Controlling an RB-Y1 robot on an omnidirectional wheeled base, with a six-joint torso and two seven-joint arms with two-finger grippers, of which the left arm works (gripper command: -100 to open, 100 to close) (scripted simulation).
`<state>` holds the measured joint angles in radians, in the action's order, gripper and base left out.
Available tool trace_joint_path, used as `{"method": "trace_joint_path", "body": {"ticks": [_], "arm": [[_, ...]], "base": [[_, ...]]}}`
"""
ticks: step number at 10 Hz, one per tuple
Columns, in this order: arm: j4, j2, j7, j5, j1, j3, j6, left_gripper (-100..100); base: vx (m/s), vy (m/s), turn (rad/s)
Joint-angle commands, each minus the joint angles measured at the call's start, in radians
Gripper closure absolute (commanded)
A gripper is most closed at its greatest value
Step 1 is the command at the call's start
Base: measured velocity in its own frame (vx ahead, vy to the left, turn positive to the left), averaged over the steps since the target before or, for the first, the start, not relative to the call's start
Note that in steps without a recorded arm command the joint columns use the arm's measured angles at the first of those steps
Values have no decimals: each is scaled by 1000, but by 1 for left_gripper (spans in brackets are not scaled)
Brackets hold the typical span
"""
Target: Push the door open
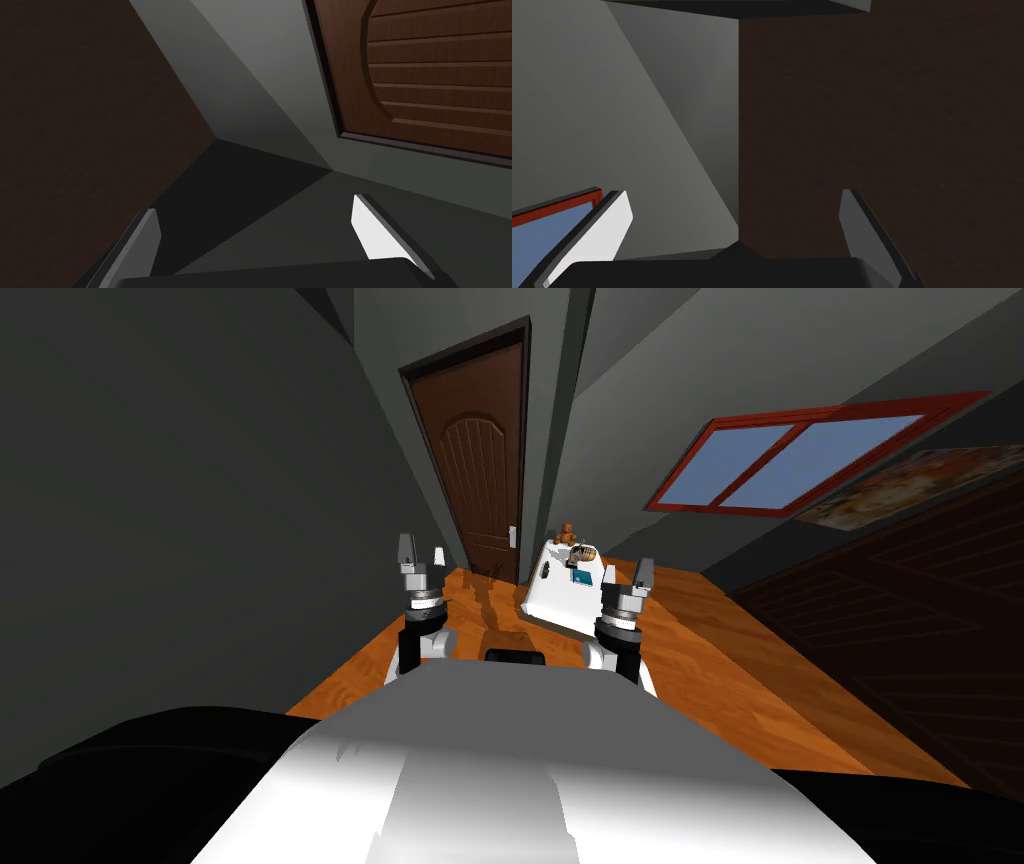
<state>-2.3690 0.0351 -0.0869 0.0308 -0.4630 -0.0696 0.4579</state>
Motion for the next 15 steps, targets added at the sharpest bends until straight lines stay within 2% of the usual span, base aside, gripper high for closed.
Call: {"method": "trace_joint_path", "body": {"ticks": [1,5,6,15], "arm": [[35,7,-31,-15,20,24,-2,-100],[103,18,-93,-45,59,72,-7,-100],[136,22,-123,-59,78,95,-10,-100],[345,39,-311,-150,198,240,-25,-100]], "base": [[30,58,-194],[68,57,-110],[83,65,-194],[61,71,-145]]}}
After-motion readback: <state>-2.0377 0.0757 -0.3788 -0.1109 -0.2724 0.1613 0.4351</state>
